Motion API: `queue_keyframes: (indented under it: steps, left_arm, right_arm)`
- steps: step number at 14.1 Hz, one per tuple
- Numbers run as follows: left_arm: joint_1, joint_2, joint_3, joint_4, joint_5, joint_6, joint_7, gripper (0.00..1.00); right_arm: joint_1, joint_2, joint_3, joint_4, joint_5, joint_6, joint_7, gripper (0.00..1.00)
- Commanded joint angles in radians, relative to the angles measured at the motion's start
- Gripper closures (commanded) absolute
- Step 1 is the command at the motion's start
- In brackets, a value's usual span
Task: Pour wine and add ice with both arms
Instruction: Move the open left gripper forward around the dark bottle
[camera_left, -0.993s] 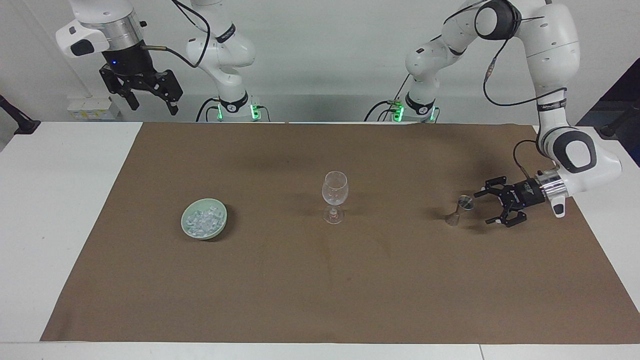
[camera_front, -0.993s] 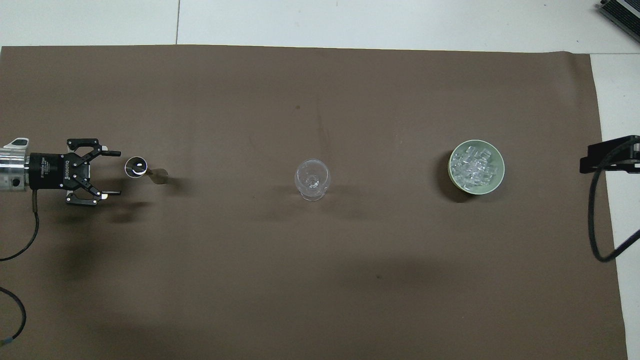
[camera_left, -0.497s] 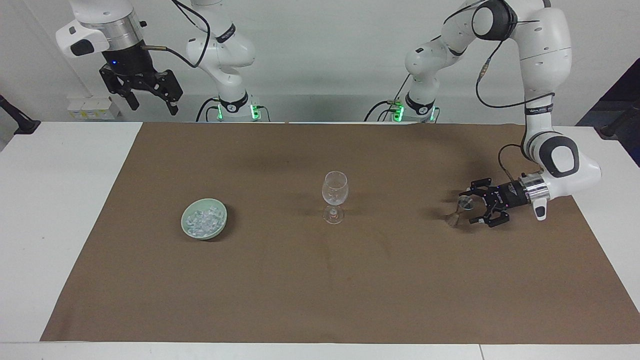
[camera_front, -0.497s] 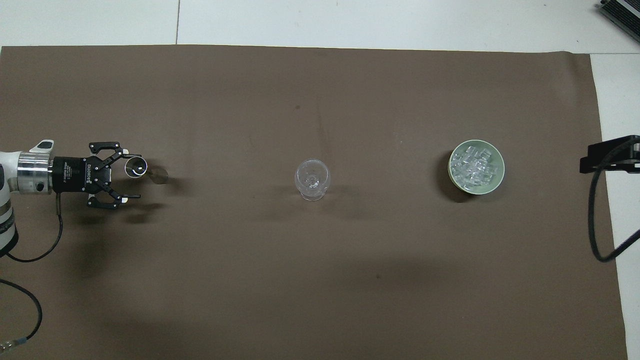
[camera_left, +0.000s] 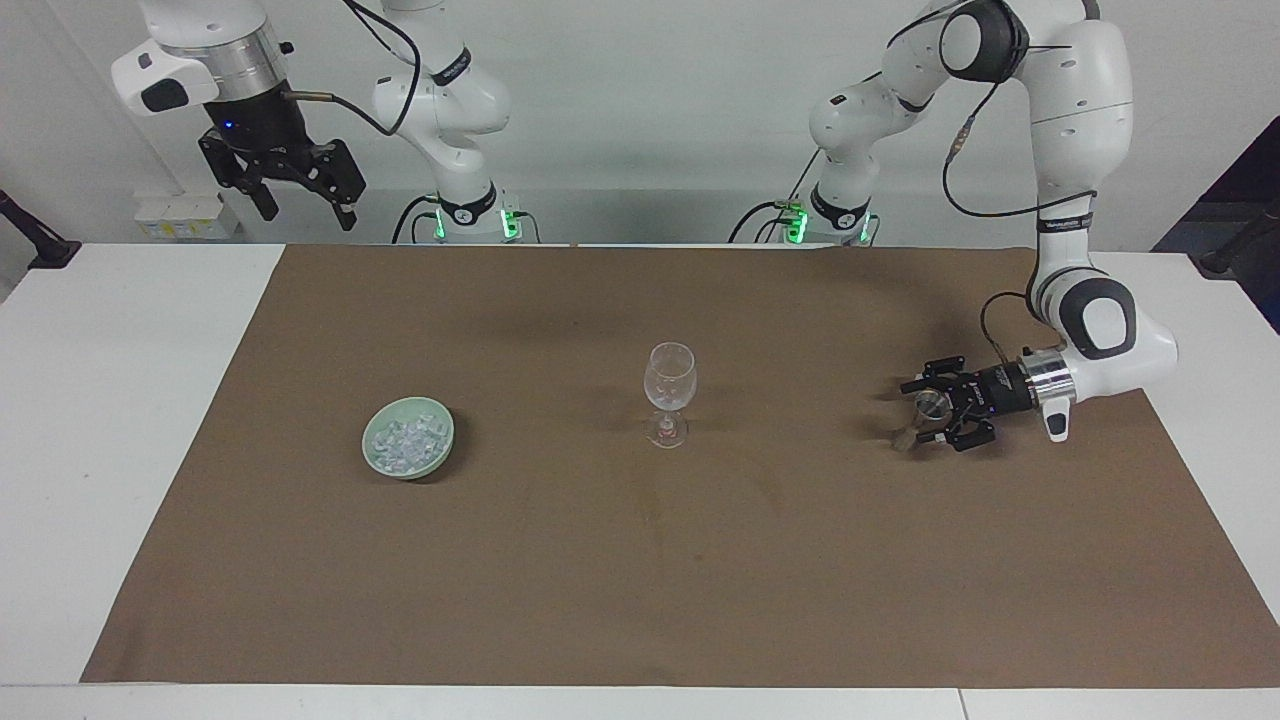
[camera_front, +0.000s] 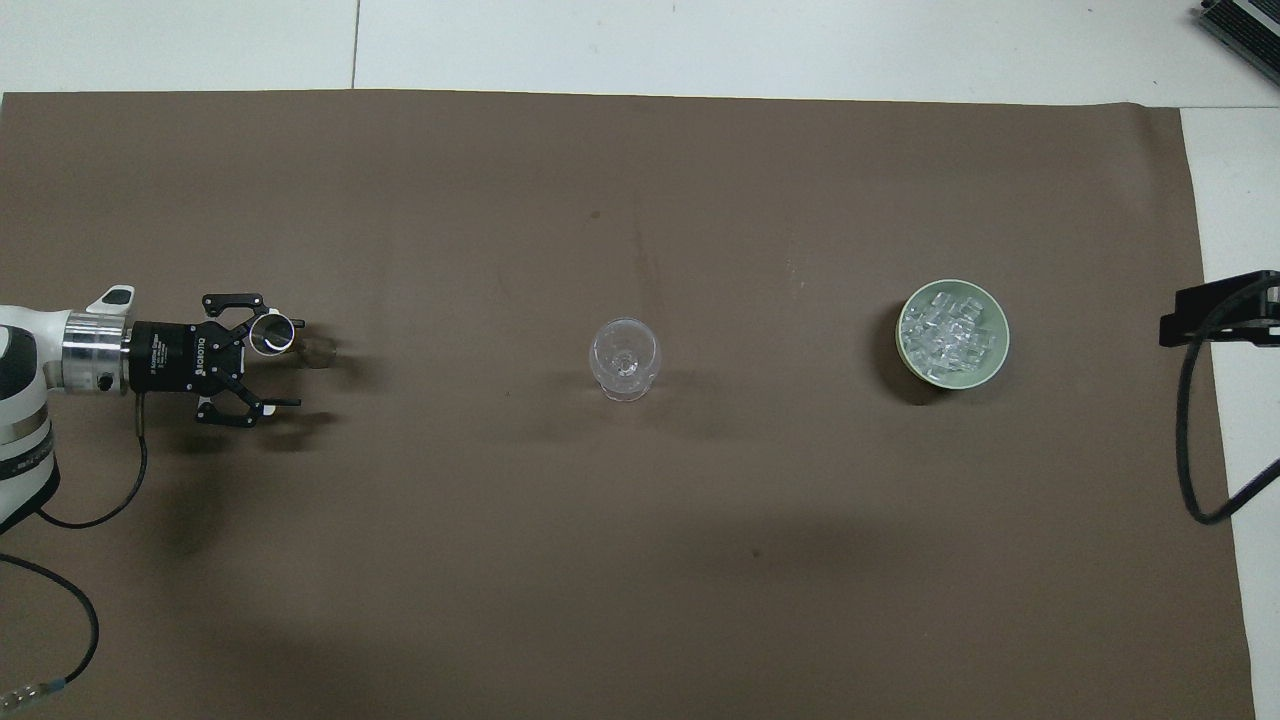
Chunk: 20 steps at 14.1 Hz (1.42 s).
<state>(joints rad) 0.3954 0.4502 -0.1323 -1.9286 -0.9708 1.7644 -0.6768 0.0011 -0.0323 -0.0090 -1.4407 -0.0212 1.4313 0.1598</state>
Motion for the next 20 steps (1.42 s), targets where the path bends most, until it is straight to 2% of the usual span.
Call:
queue_keyframes:
  steps: [1,5,6,8,10,16,19,20]
  left_arm:
    - [-0.012,-0.018,0.014,-0.021,-0.037,-0.008,0.010,0.00]
    - [-0.012,-0.019,0.014,-0.021,-0.055,-0.008,-0.017,0.01]
    - [-0.012,-0.019,0.014,-0.021,-0.057,-0.008,-0.020,0.11]
    - [-0.013,-0.018,0.014,-0.020,-0.057,-0.003,-0.040,0.21]
    - [-0.013,-0.018,0.014,-0.020,-0.055,-0.003,-0.040,0.35]
    - [-0.012,-0.018,0.014,-0.018,-0.055,-0.006,-0.040,0.42]
    - [-0.012,-0.018,0.016,-0.017,-0.055,-0.006,-0.041,0.56]
    - [-0.012,-0.018,0.016,-0.015,-0.055,-0.008,-0.041,0.65]
  right_arm:
    - [-0.009,-0.026,0.004,-0.027,0.012,0.000,-0.014,0.00]
    - [-0.009,-0.024,0.004,-0.027,0.012,0.000,-0.014,0.00]
    - [-0.009,-0.024,0.004,-0.027,0.012,0.000,-0.014,0.00]
    - [-0.009,-0.026,0.004,-0.027,0.012,0.000,-0.014,0.00]
    - [-0.009,-0.024,0.004,-0.027,0.012,0.000,-0.014,0.00]
    - [-0.010,-0.026,0.004,-0.027,0.012,0.000,-0.014,0.00]
    - [-0.009,-0.024,0.004,-0.027,0.012,0.000,-0.014,0.00]
    - [-0.009,-0.024,0.004,-0.027,0.012,0.000,-0.014,0.00]
